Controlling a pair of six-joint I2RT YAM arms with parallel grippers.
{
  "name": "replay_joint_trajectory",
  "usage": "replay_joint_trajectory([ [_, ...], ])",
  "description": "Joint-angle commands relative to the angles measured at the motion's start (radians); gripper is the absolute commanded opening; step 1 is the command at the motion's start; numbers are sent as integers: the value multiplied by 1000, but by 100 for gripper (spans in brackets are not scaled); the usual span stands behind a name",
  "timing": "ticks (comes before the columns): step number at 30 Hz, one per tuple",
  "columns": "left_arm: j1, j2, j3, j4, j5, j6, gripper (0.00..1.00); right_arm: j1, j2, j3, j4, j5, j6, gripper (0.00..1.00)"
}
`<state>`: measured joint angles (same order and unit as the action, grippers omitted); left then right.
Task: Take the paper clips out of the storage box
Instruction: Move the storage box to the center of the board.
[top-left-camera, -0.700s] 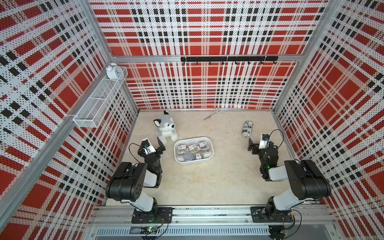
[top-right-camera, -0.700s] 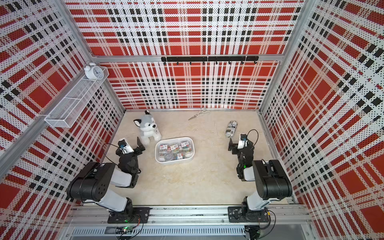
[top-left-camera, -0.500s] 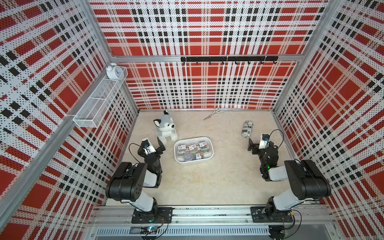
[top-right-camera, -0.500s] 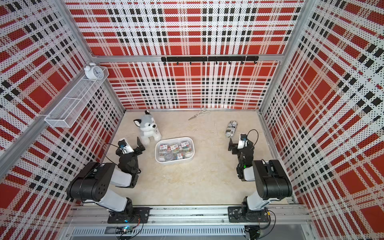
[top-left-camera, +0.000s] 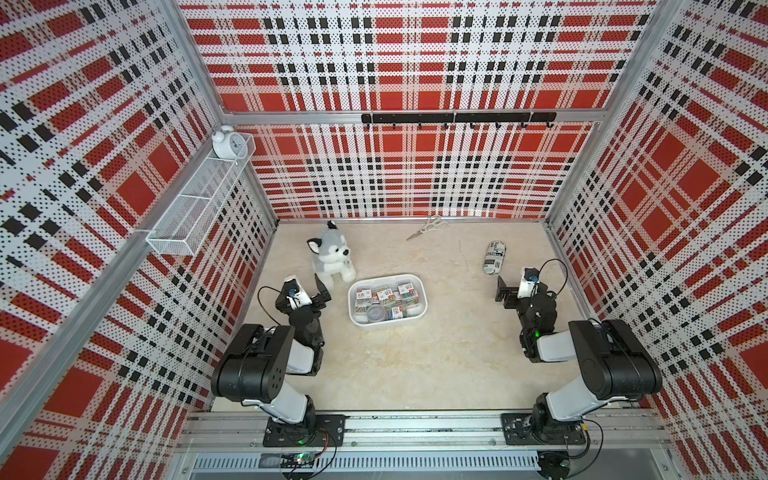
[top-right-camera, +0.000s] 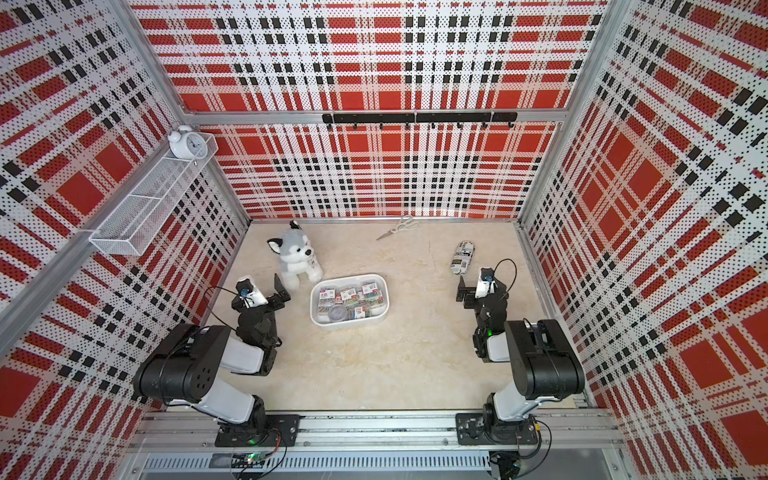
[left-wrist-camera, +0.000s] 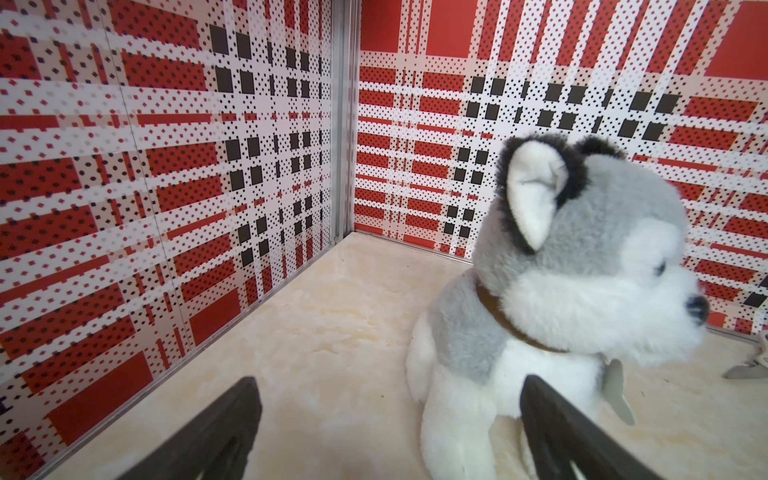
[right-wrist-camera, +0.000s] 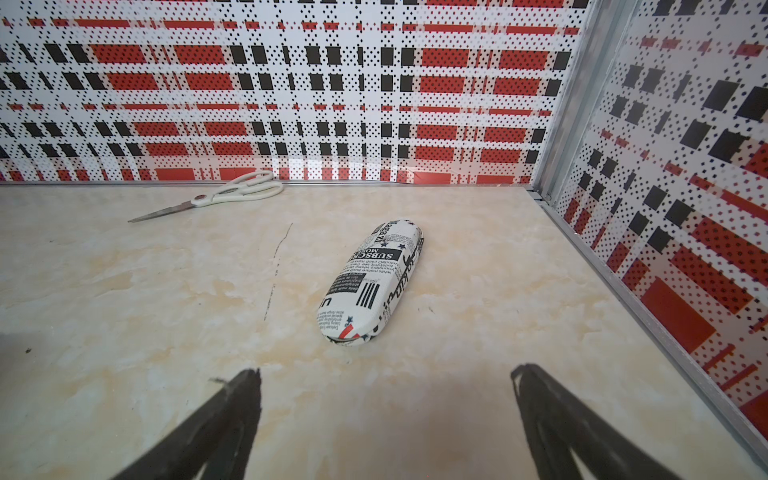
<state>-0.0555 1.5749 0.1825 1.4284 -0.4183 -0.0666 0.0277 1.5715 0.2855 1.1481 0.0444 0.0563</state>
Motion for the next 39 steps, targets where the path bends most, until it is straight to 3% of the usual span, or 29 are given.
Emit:
replay_joint_trajectory([
  [1, 9, 3, 14, 4, 19, -1, 98, -9, -2, 13, -12, -6, -7, 100],
  [4, 0, -26, 5, 7, 25, 14, 98, -4, -62, -5, -19, 40, 1, 96],
  [7, -80, -200, 46, -216, -103, 56, 99, 28, -223, 90, -333, 137, 18, 93],
  [8, -106, -269, 87, -328, -151, 41, 98, 34, -266, 153, -474, 156, 102, 94],
  [10, -159, -367, 159, -511, -213, 8, 98, 44, -306, 255, -662, 115, 180, 94],
  [12, -241, -445, 232, -659, -285, -11, 99, 110, -317, 385, -853, 118, 173, 94],
  [14, -284, -503, 322, -836, -323, -44, 99, 191, -295, 523, -1009, 122, 154, 94],
  [16, -309, -541, 418, -1030, -324, -100, 94, 248, -243, 691, -1155, 107, 156, 94],
  [17, -311, -553, 473, -1145, -323, -145, 91, 272, -212, 758, -1306, 66, 175, 93],
  [22, -313, -578, 621, -1504, -250, -261, 86, 387, -9, 1045, -1620, -63, 246, 91],
  [28, -313, -570, 654, -1655, -176, -299, 83, 491, 232, 1233, -1835, -118, 270, 80],
  [39, -309, -549, 623, -1668, -143, -358, 82, 556, 367, 1255, -1877, -191, 281, 63],
])
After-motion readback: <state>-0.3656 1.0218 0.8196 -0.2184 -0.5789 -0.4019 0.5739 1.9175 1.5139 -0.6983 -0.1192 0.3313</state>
